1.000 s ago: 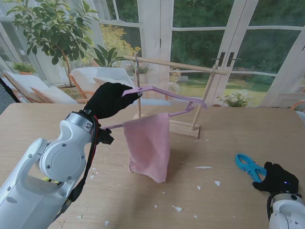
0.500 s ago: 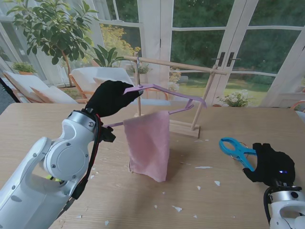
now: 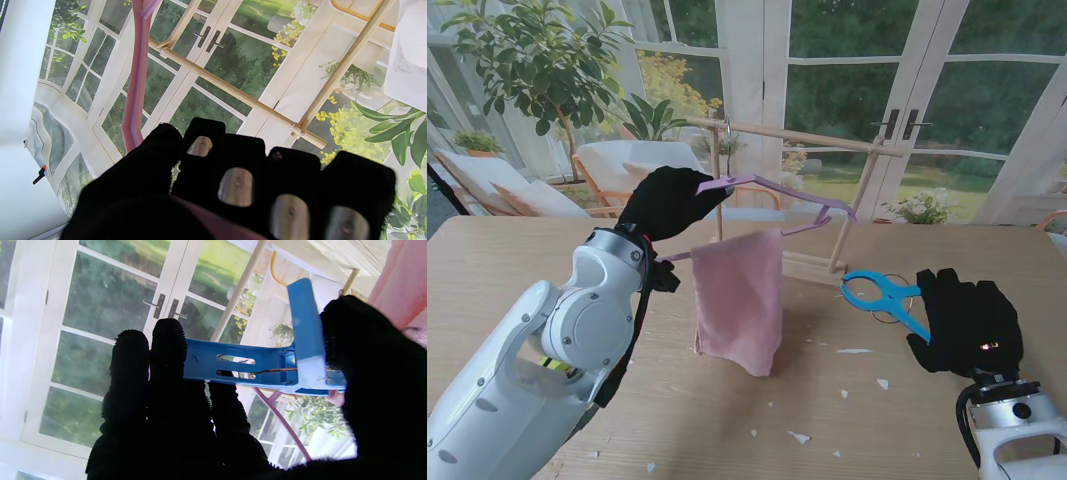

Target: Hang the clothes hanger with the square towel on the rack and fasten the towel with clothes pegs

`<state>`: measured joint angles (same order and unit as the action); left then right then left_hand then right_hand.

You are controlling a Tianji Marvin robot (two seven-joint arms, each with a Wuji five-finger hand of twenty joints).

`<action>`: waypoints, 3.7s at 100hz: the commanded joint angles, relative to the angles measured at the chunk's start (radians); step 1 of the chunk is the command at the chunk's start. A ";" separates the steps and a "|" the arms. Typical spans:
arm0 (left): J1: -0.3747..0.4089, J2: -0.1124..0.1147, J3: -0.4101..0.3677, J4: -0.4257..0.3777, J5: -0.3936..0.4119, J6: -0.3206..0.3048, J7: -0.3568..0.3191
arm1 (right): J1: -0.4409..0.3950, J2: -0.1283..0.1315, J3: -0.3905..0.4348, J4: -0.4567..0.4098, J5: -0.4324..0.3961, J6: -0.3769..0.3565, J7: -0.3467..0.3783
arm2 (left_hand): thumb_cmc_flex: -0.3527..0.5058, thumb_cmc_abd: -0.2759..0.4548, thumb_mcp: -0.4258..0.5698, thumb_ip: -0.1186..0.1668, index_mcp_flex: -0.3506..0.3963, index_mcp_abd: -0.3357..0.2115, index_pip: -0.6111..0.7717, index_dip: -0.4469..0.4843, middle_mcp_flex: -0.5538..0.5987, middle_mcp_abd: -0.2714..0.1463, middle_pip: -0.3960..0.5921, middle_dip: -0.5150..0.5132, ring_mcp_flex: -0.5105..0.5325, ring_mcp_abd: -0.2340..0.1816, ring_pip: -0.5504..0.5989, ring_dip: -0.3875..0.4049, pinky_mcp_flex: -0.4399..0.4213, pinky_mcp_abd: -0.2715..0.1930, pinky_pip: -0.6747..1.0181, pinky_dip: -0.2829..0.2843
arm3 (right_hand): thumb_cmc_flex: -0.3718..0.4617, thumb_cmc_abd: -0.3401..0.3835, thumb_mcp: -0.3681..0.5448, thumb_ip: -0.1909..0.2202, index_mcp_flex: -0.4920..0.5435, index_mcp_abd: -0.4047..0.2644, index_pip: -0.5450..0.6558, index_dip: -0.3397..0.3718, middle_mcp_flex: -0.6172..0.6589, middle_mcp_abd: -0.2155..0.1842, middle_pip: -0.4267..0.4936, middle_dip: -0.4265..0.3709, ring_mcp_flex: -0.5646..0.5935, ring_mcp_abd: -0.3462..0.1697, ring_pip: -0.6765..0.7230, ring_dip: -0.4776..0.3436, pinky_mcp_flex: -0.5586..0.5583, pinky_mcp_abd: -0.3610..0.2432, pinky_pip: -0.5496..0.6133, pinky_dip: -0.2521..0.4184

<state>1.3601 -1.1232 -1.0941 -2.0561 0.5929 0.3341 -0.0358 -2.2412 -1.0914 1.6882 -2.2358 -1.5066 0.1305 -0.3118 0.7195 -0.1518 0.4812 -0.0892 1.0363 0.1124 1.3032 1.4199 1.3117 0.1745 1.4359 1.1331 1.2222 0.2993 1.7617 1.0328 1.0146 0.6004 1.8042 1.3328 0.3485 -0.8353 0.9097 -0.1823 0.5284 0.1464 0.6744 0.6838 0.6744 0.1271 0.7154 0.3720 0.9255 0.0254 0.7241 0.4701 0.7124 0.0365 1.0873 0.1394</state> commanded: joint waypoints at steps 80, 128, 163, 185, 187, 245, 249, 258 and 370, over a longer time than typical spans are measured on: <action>-0.021 -0.015 0.065 -0.005 0.103 0.037 0.029 | 0.279 0.033 -0.298 -0.097 -0.416 0.028 0.281 | -0.011 0.042 -0.005 0.018 0.047 0.002 0.014 0.019 0.038 -0.034 0.052 -0.015 0.042 -0.098 0.125 0.001 0.044 -0.071 0.290 0.017 | 0.344 0.042 0.339 0.066 0.117 -0.147 0.178 0.004 0.235 -0.060 0.138 0.114 0.124 0.011 0.148 0.117 0.091 -0.028 0.138 0.552; -0.009 -0.011 0.088 -0.022 0.170 0.035 0.033 | 0.372 0.032 -0.363 -0.071 -0.494 0.007 0.397 | -0.002 0.051 -0.018 0.017 0.042 -0.001 0.014 0.016 0.037 -0.044 0.053 -0.022 0.043 -0.125 0.126 -0.008 0.051 -0.108 0.290 0.008 | 0.412 0.062 0.345 0.069 0.154 -0.151 0.222 -0.031 0.294 -0.058 0.149 0.147 0.177 0.010 0.230 0.144 0.155 -0.040 0.243 0.626; -0.006 -0.009 0.089 -0.025 0.172 0.041 0.025 | 0.410 0.031 -0.397 -0.047 -0.495 0.023 0.407 | 0.007 0.053 -0.032 0.018 0.044 -0.002 0.015 0.014 0.038 -0.052 0.052 -0.026 0.043 -0.137 0.128 -0.013 0.053 -0.125 0.290 0.005 | 0.530 0.068 0.421 0.072 0.269 -0.151 0.210 0.022 0.365 -0.064 0.247 0.259 0.237 -0.009 0.435 0.273 0.242 -0.052 0.414 0.760; -0.003 -0.009 0.087 -0.024 0.179 0.040 0.026 | 0.412 0.030 -0.397 -0.050 -0.496 0.020 0.414 | 0.008 0.054 -0.035 0.019 0.044 -0.004 0.015 0.013 0.038 -0.053 0.053 -0.029 0.043 -0.141 0.129 -0.015 0.054 -0.129 0.290 0.003 | 0.539 0.044 0.520 0.113 0.353 -0.189 0.202 0.179 0.402 -0.092 0.288 0.415 0.242 -0.026 0.541 0.352 0.227 -0.033 0.476 0.809; -0.003 -0.009 0.087 -0.024 0.180 0.040 0.026 | 0.411 0.030 -0.397 -0.051 -0.498 0.016 0.418 | 0.009 0.054 -0.035 0.019 0.044 -0.005 0.015 0.013 0.038 -0.053 0.053 -0.029 0.043 -0.141 0.129 -0.015 0.054 -0.130 0.290 0.003 | 0.539 0.045 0.522 0.114 0.355 -0.190 0.199 0.187 0.403 -0.094 0.286 0.420 0.242 -0.027 0.543 0.353 0.227 -0.034 0.478 0.810; 0.008 -0.003 0.080 -0.039 0.146 0.001 -0.001 | 0.456 0.037 -0.402 -0.019 -0.498 -0.050 0.483 | 0.004 0.053 -0.036 0.020 0.047 -0.009 0.017 0.011 0.037 -0.054 0.055 -0.031 0.043 -0.141 0.131 -0.017 0.054 -0.132 0.290 0.002 | 0.537 0.045 0.537 0.125 0.368 -0.191 0.198 0.209 0.407 -0.097 0.302 0.451 0.245 -0.034 0.576 0.376 0.228 -0.039 0.510 0.824; 0.009 -0.003 0.079 -0.041 0.137 -0.002 -0.005 | 0.462 0.038 -0.403 -0.012 -0.496 -0.054 0.482 | 0.005 0.052 -0.035 0.020 0.047 -0.009 0.017 0.011 0.037 -0.054 0.055 -0.031 0.043 -0.140 0.131 -0.017 0.054 -0.130 0.290 0.002 | 0.537 0.046 0.537 0.125 0.368 -0.192 0.198 0.211 0.407 -0.098 0.302 0.453 0.246 -0.036 0.577 0.376 0.228 -0.040 0.510 0.825; 0.011 -0.002 0.078 -0.047 0.132 -0.006 -0.008 | 0.473 0.040 -0.408 0.000 -0.490 -0.058 0.482 | 0.004 0.052 -0.034 0.020 0.047 -0.009 0.017 0.011 0.037 -0.054 0.055 -0.032 0.043 -0.141 0.131 -0.017 0.054 -0.129 0.290 0.003 | 0.536 0.049 0.536 0.125 0.367 -0.191 0.197 0.213 0.407 -0.098 0.302 0.454 0.246 -0.036 0.577 0.377 0.229 -0.040 0.511 0.825; 0.003 -0.004 0.075 -0.028 0.140 -0.001 0.001 | 0.469 0.041 -0.485 -0.085 -0.635 -0.122 0.553 | -0.010 0.046 -0.020 0.020 0.047 -0.014 0.017 0.012 0.037 -0.054 0.056 -0.032 0.043 -0.142 0.130 -0.017 0.054 -0.132 0.290 0.001 | -0.129 0.337 -0.165 0.111 -0.042 -0.068 -0.329 -0.101 -0.048 -0.075 -0.010 0.125 -0.129 0.004 0.266 0.298 -0.035 -0.080 0.430 0.873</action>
<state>1.3652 -1.1222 -1.0152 -2.0808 0.7340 0.3313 -0.0270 -1.7527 -1.0430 1.2073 -2.3063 -2.1374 0.0023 0.2388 0.7240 -0.1518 0.4700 -0.0892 1.0364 0.0947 1.3032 1.4199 1.3118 0.1471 1.4446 1.1104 1.2226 0.2566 1.7620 1.0187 1.0294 0.5201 1.8042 1.3326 0.2357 -0.5767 0.7754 -0.1372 0.5419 0.0658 0.3977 0.5883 0.6529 0.1089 0.6944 0.5225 0.8461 -0.0296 1.0257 0.7869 0.7065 -0.0252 1.5346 0.1373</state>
